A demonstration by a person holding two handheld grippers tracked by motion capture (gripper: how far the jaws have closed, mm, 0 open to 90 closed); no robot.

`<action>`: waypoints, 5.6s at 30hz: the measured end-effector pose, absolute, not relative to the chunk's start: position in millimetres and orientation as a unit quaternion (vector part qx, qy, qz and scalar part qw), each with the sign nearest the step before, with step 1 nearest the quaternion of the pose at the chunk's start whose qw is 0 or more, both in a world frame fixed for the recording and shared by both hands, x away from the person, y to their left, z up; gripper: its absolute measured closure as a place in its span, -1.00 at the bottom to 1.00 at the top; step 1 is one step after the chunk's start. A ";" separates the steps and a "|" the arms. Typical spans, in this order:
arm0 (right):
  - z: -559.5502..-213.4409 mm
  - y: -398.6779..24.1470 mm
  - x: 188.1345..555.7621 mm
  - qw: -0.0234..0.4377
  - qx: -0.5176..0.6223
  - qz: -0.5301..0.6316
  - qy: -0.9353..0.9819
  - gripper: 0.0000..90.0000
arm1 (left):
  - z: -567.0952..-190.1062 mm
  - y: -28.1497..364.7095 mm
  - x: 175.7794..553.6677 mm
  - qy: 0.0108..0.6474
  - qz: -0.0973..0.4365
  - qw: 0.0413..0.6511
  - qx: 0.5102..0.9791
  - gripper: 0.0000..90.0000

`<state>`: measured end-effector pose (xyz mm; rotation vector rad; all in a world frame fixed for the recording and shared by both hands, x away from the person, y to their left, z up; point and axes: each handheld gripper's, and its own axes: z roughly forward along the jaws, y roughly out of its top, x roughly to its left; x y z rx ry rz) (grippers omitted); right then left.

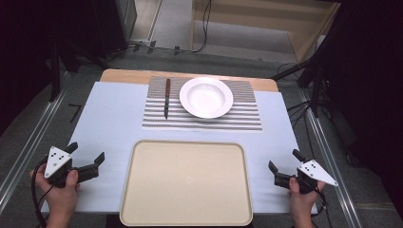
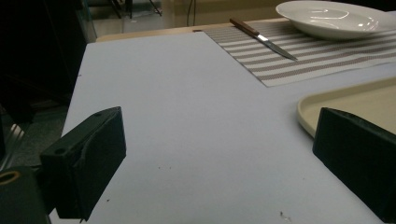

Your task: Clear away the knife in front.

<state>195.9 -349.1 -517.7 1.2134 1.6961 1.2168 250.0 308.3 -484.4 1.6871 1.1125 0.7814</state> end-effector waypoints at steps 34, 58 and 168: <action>-518.2 -347.6 195.6 0.355 0.460 0.472 0.663 -1.00 | -403.0 233.0 318.6 0.417 0.287 0.511 0.695 -0.94; -518.3 -348.0 195.9 0.353 0.459 0.474 0.664 -1.00 | -398.8 194.8 387.7 0.438 0.243 0.497 0.709 -0.84; -519.0 -347.6 198.3 0.346 0.450 0.481 0.668 -1.00 | -461.0 85.7 569.1 0.564 0.110 0.195 0.795 0.71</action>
